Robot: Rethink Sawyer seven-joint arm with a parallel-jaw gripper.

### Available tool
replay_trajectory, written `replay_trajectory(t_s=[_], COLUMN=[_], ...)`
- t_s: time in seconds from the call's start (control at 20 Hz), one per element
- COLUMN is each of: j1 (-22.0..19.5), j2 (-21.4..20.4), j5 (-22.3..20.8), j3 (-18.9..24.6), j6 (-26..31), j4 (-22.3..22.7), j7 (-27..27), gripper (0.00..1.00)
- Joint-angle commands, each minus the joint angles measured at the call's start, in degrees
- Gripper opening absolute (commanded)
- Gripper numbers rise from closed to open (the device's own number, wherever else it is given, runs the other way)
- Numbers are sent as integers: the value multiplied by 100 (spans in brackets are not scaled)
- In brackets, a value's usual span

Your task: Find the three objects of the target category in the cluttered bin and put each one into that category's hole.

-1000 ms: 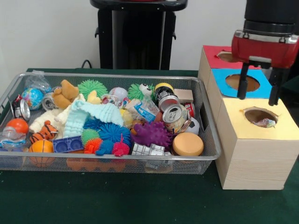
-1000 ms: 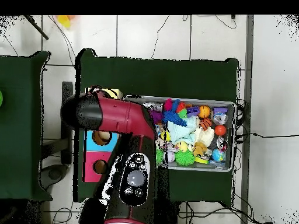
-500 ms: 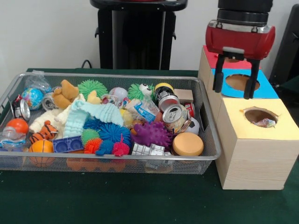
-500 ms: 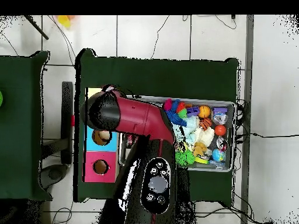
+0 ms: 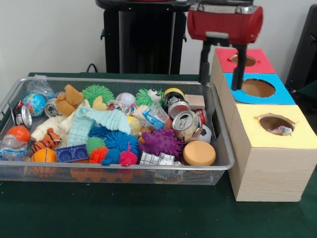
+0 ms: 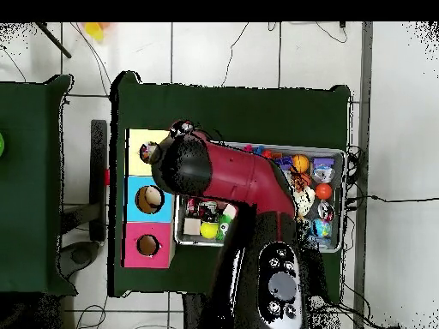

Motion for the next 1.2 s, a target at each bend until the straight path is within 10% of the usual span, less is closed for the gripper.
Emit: replay_trajectory(t_s=[0.05, 0.35, 0.65, 1.2], j1=[-738, -1870, -2077, -2231], j2=[-796, -1566, -2146, -948], j5=[-497, -568, -1074, -2399], j3=[1076, 2153, 2134, 2245], j6=[144, 90, 162, -937], j4=[1921, 3051, 3375, 3284], j7=[-1551, -2276, -1913, -1130], gripper=[100, 100, 100, 100])
